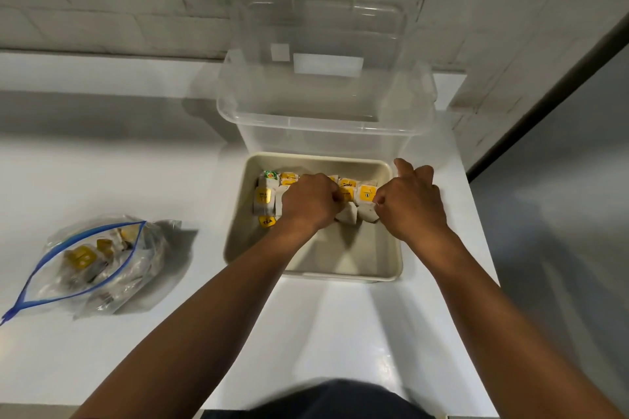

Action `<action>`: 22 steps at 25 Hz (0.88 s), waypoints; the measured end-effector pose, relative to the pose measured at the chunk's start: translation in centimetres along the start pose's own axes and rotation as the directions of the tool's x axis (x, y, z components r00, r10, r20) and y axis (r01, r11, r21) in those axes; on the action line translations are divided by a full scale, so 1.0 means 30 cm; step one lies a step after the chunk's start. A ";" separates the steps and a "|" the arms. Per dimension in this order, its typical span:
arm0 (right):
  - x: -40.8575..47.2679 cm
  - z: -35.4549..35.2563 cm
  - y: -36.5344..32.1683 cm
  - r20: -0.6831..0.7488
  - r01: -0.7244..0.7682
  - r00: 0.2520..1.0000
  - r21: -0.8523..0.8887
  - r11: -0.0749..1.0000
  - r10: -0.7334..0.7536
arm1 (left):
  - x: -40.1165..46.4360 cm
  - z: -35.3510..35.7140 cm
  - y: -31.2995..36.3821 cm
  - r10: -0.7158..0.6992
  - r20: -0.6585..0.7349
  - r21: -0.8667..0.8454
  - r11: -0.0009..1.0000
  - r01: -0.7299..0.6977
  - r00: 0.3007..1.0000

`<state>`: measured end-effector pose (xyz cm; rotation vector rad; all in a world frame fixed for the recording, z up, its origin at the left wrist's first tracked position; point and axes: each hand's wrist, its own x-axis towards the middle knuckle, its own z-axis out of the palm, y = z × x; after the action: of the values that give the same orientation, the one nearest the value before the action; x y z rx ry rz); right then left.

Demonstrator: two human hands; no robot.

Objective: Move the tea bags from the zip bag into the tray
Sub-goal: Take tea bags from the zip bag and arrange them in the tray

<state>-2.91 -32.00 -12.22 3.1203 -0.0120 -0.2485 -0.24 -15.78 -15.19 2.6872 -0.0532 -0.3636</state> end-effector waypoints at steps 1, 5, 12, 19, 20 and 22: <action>0.011 0.002 0.002 0.050 -0.007 0.999 0.012 1.000 0.007 | 0.002 0.003 0.000 -0.006 -0.025 0.013 1.000 0.006 1.000; 0.043 0.000 0.016 0.239 -0.021 0.971 0.125 0.992 -0.010 | 0.013 0.014 -0.004 0.010 -0.076 0.055 0.998 -0.006 0.997; 0.062 0.017 -0.024 0.110 -0.041 0.993 -0.024 0.999 0.043 | 0.038 0.035 0.016 0.128 -0.121 0.369 0.926 -0.075 0.984; 0.066 0.047 -0.048 -0.017 -0.106 0.994 0.071 0.992 0.107 | 0.046 0.035 0.021 0.192 -0.189 0.406 0.908 -0.101 0.963; 0.068 0.049 -0.048 -0.027 -0.111 0.993 0.082 0.990 0.114 | 0.047 0.032 0.023 0.197 -0.204 0.405 0.909 -0.101 0.959; 0.068 0.050 -0.050 -0.039 -0.124 0.991 0.110 0.986 0.129 | 0.049 0.029 0.025 0.200 -0.212 0.395 0.913 -0.104 0.957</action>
<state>-1.11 -30.54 -14.05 3.2140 -0.2308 -0.1793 0.98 -16.94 -15.99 3.0635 -0.2872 0.0438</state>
